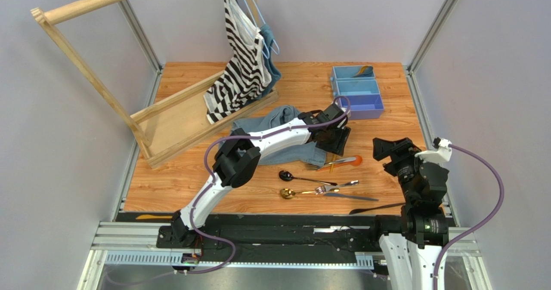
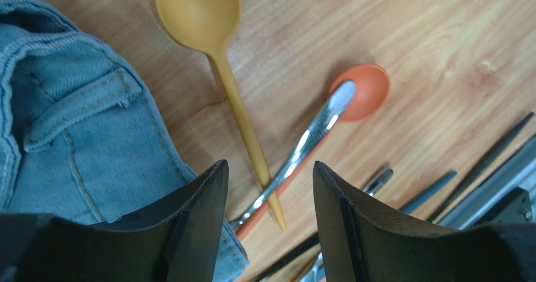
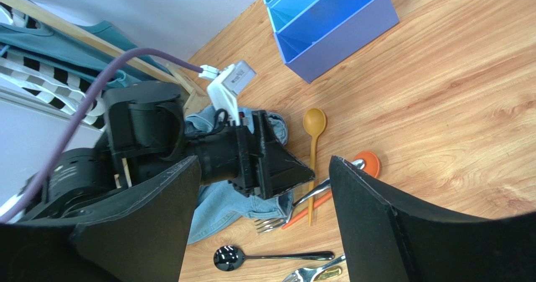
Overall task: Sort the eating utensils into containers
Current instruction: Pick up the spoon from the center of the board.
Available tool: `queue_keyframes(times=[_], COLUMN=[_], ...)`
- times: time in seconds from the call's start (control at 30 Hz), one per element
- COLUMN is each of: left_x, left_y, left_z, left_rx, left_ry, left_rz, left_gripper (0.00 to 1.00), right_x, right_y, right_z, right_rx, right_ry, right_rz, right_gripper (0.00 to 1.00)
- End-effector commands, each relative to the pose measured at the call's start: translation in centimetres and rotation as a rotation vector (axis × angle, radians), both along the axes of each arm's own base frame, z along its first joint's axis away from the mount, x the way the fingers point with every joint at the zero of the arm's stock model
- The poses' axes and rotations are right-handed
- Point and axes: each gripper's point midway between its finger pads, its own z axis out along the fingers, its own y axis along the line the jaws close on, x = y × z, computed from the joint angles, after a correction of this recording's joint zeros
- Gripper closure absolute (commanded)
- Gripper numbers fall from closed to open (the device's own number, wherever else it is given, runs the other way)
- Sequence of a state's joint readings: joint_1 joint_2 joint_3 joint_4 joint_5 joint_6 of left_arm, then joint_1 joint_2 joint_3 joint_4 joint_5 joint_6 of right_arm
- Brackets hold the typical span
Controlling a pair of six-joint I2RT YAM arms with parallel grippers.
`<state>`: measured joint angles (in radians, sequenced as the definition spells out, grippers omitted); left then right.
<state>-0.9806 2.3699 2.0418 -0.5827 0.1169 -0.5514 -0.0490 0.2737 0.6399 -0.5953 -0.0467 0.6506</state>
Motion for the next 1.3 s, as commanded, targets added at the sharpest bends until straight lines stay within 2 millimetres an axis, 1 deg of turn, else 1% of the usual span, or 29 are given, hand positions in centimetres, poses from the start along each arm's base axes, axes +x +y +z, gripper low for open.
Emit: queue_keyframes(times=[0.0, 0.03, 0.07, 0.13, 0.2, 0.27, 0.3, 0.37, 0.43, 0.47, 0.5, 0.6, 0.67, 0.73, 0.77, 0.8, 0.83, 0.87, 0.9, 0.93, 0.97, 1.0, 1.03, 1.07, 1.1, 1.17, 1.2, 1.27], left_x=[1.1, 1.2, 1.3, 1.8, 2.0, 1.9, 1.9, 1.9, 1.7, 1.8, 1.6, 1.3, 1.3, 1.4, 1.3, 1.4, 1.6, 1.3, 1.4, 1.6, 1.3, 1.4, 1.7, 1.7, 1.8, 2.1, 2.2, 2.6], left_y=[-0.7, -0.8, -1.1, -1.0, -0.9, -0.7, -0.7, -0.8, -1.0, -1.2, -1.3, -1.5, -1.5, -1.9, -1.8, -1.9, -2.3, -2.1, -2.1, -2.6, -2.2, -2.1, -2.2, -1.7, -1.5, -0.9, -0.6, -0.2], left_z=[0.0, -0.7, -0.7, -1.4, -1.7, -2.2, -2.7, -2.6, -2.6, -2.2, -2.9, -2.9, -2.8, -1.7, -1.7, -0.3, 0.6, 0.7, 2.8, 4.0, 4.1, 6.4, 7.5, 7.6, 9.4, 10.5, 11.8, 13.1], left_rx=[0.004, 0.012, -0.001, 0.011, 0.022, 0.035, 0.041, 0.043, 0.053, 0.051, 0.065, 0.068, 0.062, 0.033, 0.028, 0.005, -0.026, -0.033, -0.073, -0.114, -0.120, -0.157, -0.189, -0.187, -0.213, -0.214, -0.230, -0.247], left_ry=[-0.018, -0.014, -0.018, -0.027, -0.037, -0.034, -0.030, -0.033, -0.047, -0.054, -0.048, -0.036, -0.035, -0.054, -0.054, -0.072, -0.092, -0.080, -0.097, -0.116, -0.113, -0.139, -0.163, -0.167, -0.191, -0.222, -0.242, -0.262], left_rz=[0.039, 0.041, 0.038, 0.059, 0.066, 0.066, 0.065, 0.062, 0.055, 0.052, 0.044, 0.032, 0.031, 0.025, 0.021, 0.021, 0.022, 0.020, 0.026, 0.028, 0.032, 0.038, 0.043, 0.050, 0.055, 0.066, 0.071, 0.075], left_gripper=[0.40, 0.41, 0.44, 0.50, 0.52, 0.57, 0.61, 0.69, 0.81, 0.83, 0.88, 1.00, 1.00, 1.00, 1.00, 1.00, 1.00, 1.00, 1.00, 1.00, 1.00, 1.00, 1.00, 1.00, 1.00, 1.00, 1.00, 1.00], right_x=[-0.8, -0.9, -0.9, -0.9, -1.0, -1.0, -1.0, -0.9, -0.8, -0.9, -0.9, -1.0, -1.0, -1.1, -1.1, -1.1, -1.2, -1.2, -1.2, -1.2, -1.2, -1.3, -1.3, -1.3, -1.3, -1.3, -1.4, -1.4], right_y=[0.2, 0.2, 0.2, 0.2, 0.1, 0.1, 0.2, 0.3, 0.3, 0.4, 0.4, 0.5, 0.5, 0.6, 0.7, 0.7, 0.7, 0.7, 0.8, 0.8, 0.9, 0.9, 1.0, 1.0, 1.1, 1.2, 1.3, 1.4], right_z=[2.4, 2.6, 2.5, 2.6, 2.5, 2.5, 2.4, 2.3, 2.3, 2.3, 2.3, 2.5, 2.5, 2.5, 2.6, 2.6, 2.7, 2.7, 2.7, 2.7, 2.7, 2.7, 2.8, 2.8, 2.9, 3.0, 3.0, 3.1], right_rx=[-0.016, -0.017, -0.018, -0.025, -0.032, -0.028, -0.023, -0.018, -0.016, -0.017, -0.017, -0.018, -0.017, -0.016, -0.015, -0.015, -0.015, -0.012, -0.013, -0.011, -0.009, -0.006, -0.007, -0.005, -0.003, 0.000, 0.000, 0.002], right_ry=[-0.054, -0.059, -0.056, -0.061, -0.060, -0.059, -0.056, -0.054, -0.054, -0.055, -0.055, -0.059, -0.059, -0.056, -0.061, -0.059, -0.064, -0.062, -0.064, -0.064, -0.063, -0.064, -0.066, -0.067, -0.070, -0.070, -0.072, -0.075], right_rz=[0.015, 0.017, 0.017, 0.018, 0.012, 0.014, 0.016, 0.019, 0.023, 0.026, 0.028, 0.033, 0.036, 0.040, 0.041, 0.043, 0.044, 0.044, 0.047, 0.049, 0.051, 0.052, 0.057, 0.060, 0.063, 0.070, 0.073, 0.078], right_gripper=[0.21, 0.21, 0.21, 0.21, 0.21, 0.21, 0.21, 0.21, 0.21, 0.21, 0.21, 0.22, 0.22, 0.22, 0.22, 0.22, 0.22, 0.22, 0.22, 0.22, 0.22, 0.22, 0.22, 0.22, 0.21, 0.21, 0.21, 0.21])
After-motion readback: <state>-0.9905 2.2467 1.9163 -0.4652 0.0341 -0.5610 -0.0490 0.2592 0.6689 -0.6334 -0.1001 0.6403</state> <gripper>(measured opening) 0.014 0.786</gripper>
